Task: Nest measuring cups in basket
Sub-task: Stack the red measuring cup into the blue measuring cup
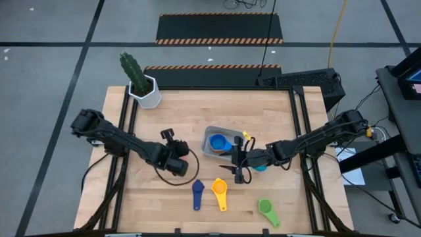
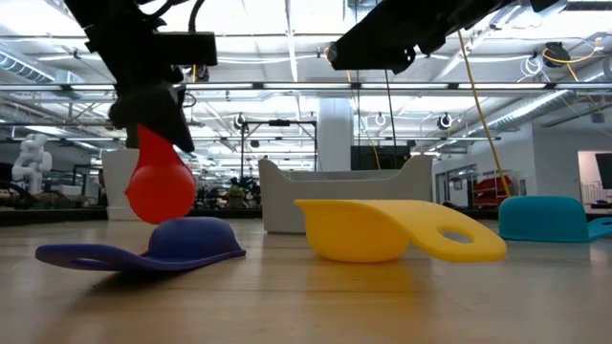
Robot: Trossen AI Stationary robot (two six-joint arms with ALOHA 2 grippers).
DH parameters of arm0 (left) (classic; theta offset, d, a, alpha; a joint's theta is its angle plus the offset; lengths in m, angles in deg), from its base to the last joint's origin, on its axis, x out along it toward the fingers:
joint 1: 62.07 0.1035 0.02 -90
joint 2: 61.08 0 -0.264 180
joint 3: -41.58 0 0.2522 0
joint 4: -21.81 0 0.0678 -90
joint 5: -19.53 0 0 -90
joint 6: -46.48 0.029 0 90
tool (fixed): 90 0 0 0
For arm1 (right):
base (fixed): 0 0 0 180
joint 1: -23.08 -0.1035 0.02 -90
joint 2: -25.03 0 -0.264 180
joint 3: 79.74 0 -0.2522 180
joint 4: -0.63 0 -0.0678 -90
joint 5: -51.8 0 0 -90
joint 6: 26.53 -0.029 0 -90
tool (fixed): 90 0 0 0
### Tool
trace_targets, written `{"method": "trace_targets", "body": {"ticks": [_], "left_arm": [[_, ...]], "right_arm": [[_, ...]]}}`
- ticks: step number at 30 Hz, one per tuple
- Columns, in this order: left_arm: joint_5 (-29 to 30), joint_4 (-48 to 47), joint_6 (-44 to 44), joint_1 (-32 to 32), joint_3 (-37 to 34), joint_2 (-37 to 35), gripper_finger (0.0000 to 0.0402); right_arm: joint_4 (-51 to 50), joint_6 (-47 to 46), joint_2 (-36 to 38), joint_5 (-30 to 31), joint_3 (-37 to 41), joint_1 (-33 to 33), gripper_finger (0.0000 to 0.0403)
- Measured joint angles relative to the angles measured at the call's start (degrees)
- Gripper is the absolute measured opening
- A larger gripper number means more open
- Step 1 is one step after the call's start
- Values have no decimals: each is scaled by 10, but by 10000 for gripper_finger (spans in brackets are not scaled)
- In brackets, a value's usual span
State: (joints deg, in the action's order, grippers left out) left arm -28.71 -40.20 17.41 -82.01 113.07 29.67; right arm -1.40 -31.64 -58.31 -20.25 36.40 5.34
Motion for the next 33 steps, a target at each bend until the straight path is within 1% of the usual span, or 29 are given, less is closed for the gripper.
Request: {"method": "trace_targets", "body": {"ticks": [5,9,10,14,16,21,28,33], "left_arm": [[7,23,-15,-13,0,1,1],[51,16,-13,-29,0,1,1],[55,16,-13,-31,0,1,1],[38,18,-22,-29,0,1,2],[33,18,-35,-29,0,1,9],[10,18,-51,-29,0,1,55],[1,18,-90,-29,0,1,132],[-38,18,-109,-31,0,1,165]], "right_arm": [[-5,5,0,1,0,0,194],[-4,13,0,1,0,0,194],[-4,13,0,1,0,0,194],[-5,13,0,2,0,1,194],[-5,13,0,2,0,1,194],[-4,13,0,2,0,1,194],[-4,8,0,1,0,1,194],[-4,7,0,0,0,1,194]]}}
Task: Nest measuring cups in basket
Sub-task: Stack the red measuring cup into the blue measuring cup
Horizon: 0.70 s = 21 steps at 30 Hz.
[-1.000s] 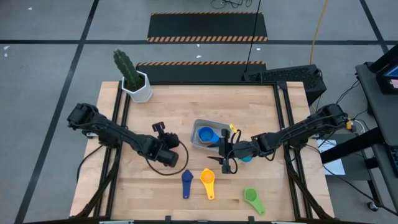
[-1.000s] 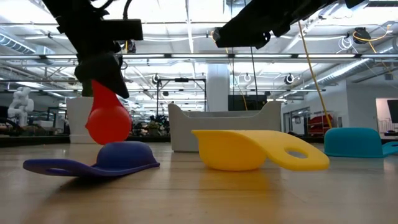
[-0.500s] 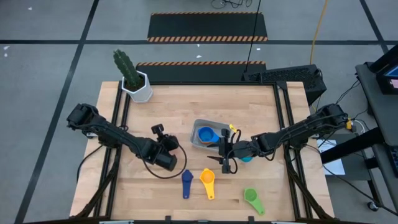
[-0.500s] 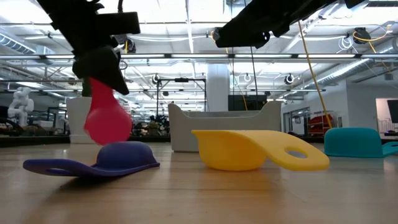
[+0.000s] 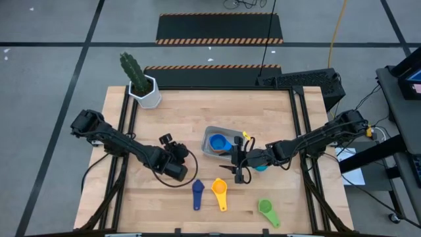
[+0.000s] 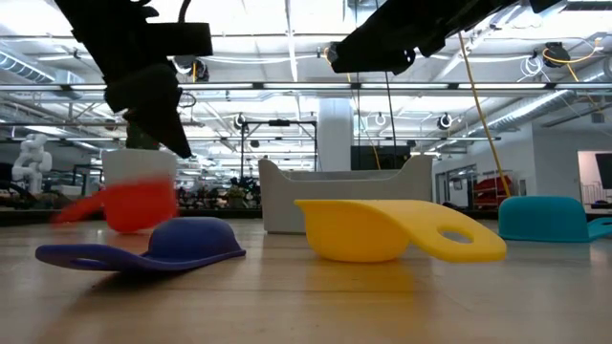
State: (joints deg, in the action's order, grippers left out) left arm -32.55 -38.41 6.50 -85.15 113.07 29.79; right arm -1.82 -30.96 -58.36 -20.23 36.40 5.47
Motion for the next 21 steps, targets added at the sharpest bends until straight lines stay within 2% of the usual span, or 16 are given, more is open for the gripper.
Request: {"method": "trace_targets", "body": {"ticks": [10,17,21], "left_arm": [[-17,-18,-11,-12,0,-7,175],[-92,-112,-76,-11,0,-11,175],[-122,-128,-133,-18,0,-11,175]], "right_arm": [[0,0,0,0,0,0,194],[-8,-7,0,-1,0,0,194],[-13,-7,0,-1,0,0,194]]}}
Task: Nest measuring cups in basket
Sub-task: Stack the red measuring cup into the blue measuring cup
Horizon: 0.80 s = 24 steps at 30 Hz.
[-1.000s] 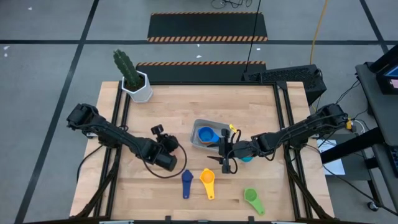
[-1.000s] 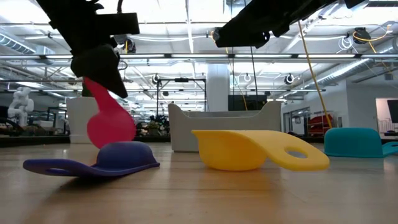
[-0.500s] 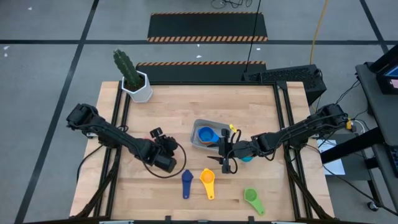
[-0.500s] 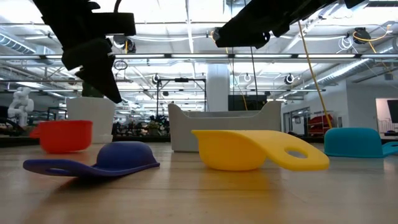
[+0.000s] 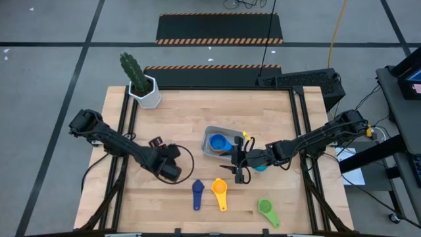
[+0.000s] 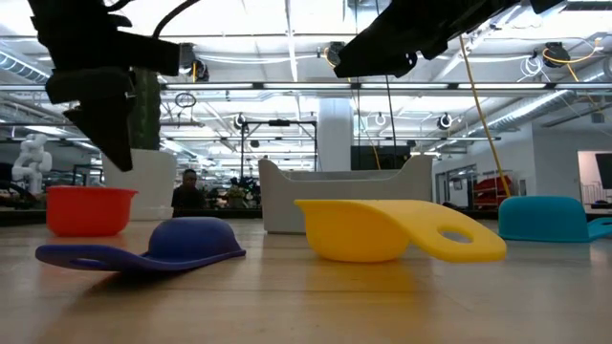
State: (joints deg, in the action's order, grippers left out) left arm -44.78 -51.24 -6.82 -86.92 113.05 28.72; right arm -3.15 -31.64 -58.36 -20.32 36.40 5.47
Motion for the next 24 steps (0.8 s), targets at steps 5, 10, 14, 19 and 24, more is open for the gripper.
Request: {"method": "trace_targets", "body": {"ticks": [5,10,14,19,24], "left_arm": [[-17,2,-44,-5,0,0,175],[-29,4,-103,-4,-10,0,175],[-48,40,-136,-5,-21,0,175],[-52,112,-138,1,-45,0,179],[-62,146,-133,14,-76,0,200]], "right_arm": [[0,0,0,0,0,0,194],[0,-6,0,-3,0,-1,194],[0,-13,0,-17,0,-1,194],[0,-13,0,-17,0,-1,194],[0,-13,0,-17,0,-1,194]]}}
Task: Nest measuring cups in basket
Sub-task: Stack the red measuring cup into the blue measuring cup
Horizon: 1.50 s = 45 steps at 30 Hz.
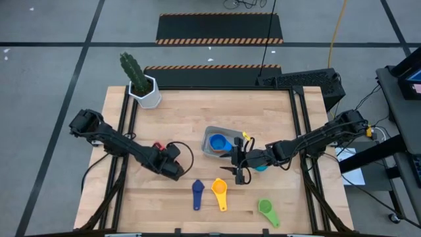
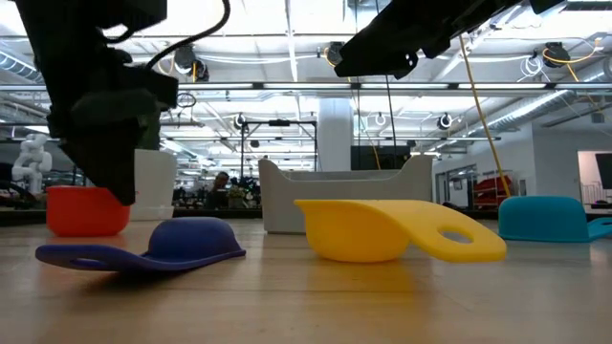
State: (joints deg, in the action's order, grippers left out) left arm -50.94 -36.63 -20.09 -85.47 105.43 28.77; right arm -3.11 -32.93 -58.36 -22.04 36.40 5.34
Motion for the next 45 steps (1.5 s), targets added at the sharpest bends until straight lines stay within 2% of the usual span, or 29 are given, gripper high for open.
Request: {"method": "trace_targets", "body": {"ticks": [4,7,11,13,18,22,28,33,37,42,45], "left_arm": [[0,13,53,-4,-2,0,183],[-1,20,97,-13,-2,0,130],[-2,20,145,-23,-2,0,40],[-3,23,175,-30,-1,0,14],[-20,48,297,-61,8,0,18],[-20,54,389,-92,47,0,9],[-18,73,508,-129,115,0,16],[-20,142,575,-143,144,0,8],[-45,221,629,-144,147,0,8],[-46,307,714,-149,147,0,13],[-47,356,763,-148,147,0,8]], "right_arm": [[0,0,0,0,0,0,194],[0,1,0,0,0,0,194],[0,1,0,0,0,0,194],[0,1,0,0,0,0,194],[0,5,0,0,0,0,194],[1,38,0,1,0,-7,194],[53,170,-10,1,0,-45,194],[141,313,-28,4,0,-84,194],[187,396,-30,61,0,-118,194],[199,472,-30,114,0,-155,194],[211,538,-30,191,0,-186,194]]}}
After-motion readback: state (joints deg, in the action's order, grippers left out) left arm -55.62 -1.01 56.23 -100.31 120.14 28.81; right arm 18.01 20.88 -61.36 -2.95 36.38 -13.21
